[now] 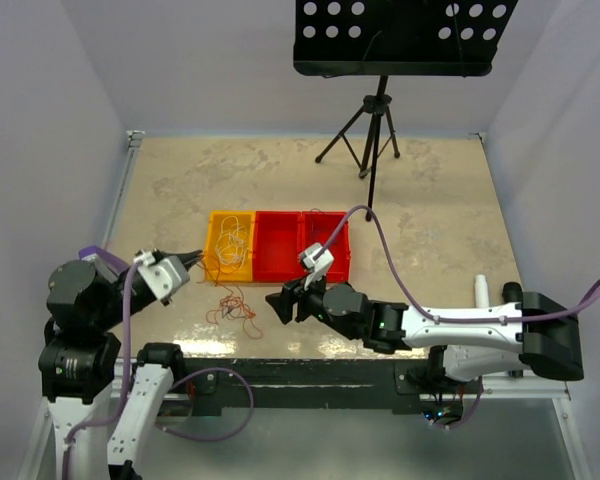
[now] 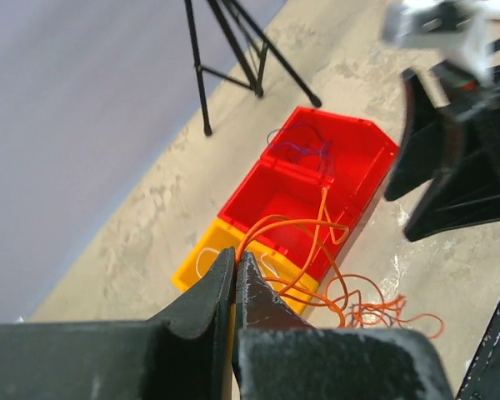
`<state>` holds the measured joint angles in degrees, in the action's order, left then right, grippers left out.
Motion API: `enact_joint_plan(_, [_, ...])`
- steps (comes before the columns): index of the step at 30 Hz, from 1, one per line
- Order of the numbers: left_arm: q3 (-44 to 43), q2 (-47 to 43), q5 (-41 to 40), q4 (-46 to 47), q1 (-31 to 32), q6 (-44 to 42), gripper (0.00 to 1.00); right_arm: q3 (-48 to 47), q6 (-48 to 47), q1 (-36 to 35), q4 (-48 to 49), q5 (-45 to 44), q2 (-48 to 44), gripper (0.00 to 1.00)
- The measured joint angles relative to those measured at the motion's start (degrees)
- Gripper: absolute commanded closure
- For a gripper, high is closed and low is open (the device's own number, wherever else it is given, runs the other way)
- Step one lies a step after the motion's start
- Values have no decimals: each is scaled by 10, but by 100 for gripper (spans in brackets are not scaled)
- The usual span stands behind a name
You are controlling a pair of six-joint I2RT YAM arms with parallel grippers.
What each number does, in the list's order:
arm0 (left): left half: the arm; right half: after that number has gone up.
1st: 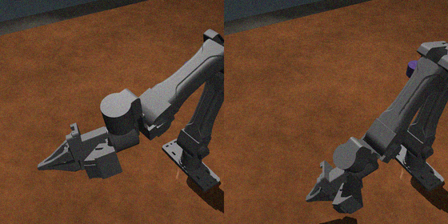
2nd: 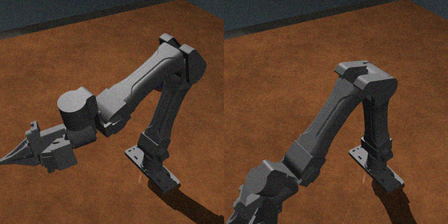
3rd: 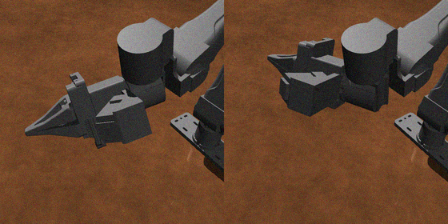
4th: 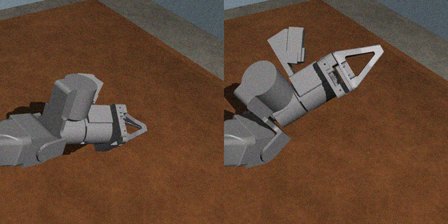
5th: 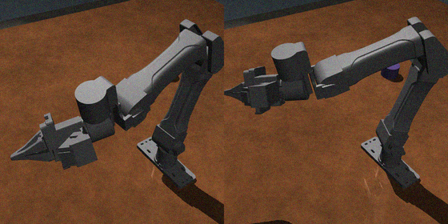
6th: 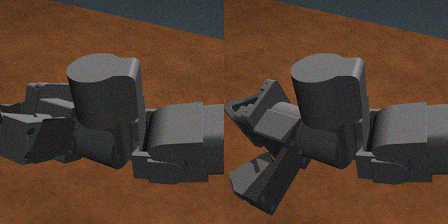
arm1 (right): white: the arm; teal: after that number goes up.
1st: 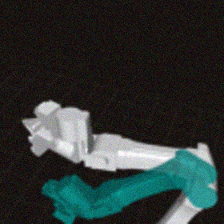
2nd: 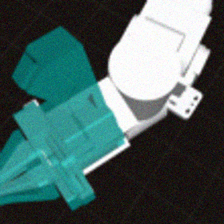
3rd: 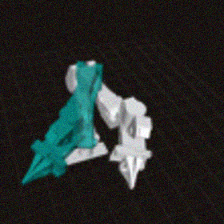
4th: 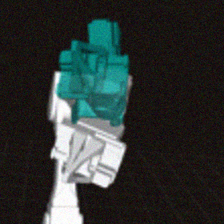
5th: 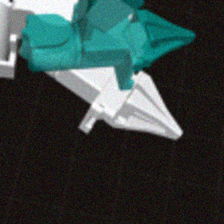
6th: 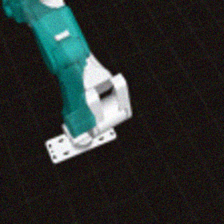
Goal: Untangle the cables
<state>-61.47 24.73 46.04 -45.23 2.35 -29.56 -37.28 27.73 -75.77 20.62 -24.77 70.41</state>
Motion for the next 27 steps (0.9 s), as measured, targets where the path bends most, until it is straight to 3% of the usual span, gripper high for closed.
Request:
enact_joint_plan(5, [1,52,-66,-3,0,63,100,9,-3,-21,8,-10,-27,41])
enact_joint_plan(15, [20,51,-139,-6,0,142,100,-18,-14,-81,16,-14,61,43])
enact_joint_plan(23, [38,17,-130,3,0,176,100,-96,-24,-103,63,-12,178,48])
enact_joint_plan(27, [37,13,-72,-7,0,140,100,-124,-22,-103,66,-13,234,49])
